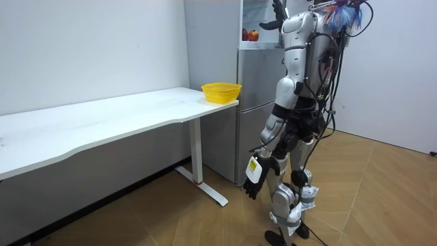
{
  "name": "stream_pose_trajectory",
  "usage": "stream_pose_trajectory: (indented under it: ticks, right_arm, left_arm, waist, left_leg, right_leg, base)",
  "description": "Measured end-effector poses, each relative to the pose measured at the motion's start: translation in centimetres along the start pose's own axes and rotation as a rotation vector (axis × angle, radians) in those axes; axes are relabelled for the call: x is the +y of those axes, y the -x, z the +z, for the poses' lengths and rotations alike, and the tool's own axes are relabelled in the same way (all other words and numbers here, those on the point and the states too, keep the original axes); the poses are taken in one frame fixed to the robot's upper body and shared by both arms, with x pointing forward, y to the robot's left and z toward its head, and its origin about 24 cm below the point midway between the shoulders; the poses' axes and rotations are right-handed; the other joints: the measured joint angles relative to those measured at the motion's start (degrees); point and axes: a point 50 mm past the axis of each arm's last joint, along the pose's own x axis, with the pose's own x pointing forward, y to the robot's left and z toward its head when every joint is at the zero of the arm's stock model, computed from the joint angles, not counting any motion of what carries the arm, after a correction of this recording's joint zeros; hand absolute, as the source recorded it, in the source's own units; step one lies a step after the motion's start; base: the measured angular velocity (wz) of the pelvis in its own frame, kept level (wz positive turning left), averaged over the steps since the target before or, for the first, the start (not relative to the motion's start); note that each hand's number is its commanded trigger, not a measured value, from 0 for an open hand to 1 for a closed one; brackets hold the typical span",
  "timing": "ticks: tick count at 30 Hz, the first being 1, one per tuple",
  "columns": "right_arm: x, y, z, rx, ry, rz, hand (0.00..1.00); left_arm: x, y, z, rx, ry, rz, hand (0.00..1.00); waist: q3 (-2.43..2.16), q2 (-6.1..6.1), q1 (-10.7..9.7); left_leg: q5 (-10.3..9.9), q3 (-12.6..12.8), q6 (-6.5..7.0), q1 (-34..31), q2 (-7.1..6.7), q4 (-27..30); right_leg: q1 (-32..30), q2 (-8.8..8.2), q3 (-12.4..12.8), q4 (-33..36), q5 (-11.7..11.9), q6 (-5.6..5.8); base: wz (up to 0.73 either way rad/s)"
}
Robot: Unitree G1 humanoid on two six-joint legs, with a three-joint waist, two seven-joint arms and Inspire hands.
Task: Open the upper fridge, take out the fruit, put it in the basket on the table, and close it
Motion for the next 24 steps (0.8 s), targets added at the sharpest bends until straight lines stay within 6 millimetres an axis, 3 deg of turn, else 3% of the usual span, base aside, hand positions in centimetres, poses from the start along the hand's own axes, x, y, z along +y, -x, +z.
stream_pose_trajectory:
  ticks: [6,16,24]
  right_arm:
    - [0.4,-1.0,-0.3,0.023,-0.050,0.034,0.00]
    - [1.2,-1.6,-1.3,0.107,-0.145,0.086,0.00]
    - [1.7,-1.8,-2.8,0.203,-0.171,0.111,0.00]
  left_arm:
    - [0.0,0.0,-0.1,0.001,0.003,0.001,0.00]
    - [0.3,-0.1,0.5,-0.005,0.002,0.006,0.00]
    - [0.5,-0.1,0.3,0.017,0.018,0.013,0.00]
  waist:
    - [0.24,-0.49,0.3]
    - [0.15,-1.06,2.5]
    - [0.19,-0.90,2.8]
  left_leg:
    - [0.0,-0.6,0.00,-0.3,-0.04,0.4]
    - [0.0,-0.9,0.04,-1.1,-0.10,0.8]
    - [0.0,-2.5,0.04,-2.0,-0.18,1.9]
  right_leg:
    - [0.0,-0.15,-0.8,0.1,0.0,-0.01]
    - [-0.3,-0.39,-1.4,0.7,0.0,0.00]
    - [-0.3,-0.76,-3.9,1.0,0.0,0.00]
  base:
    - [0.05]
    - [0.00]
    - [0.11]
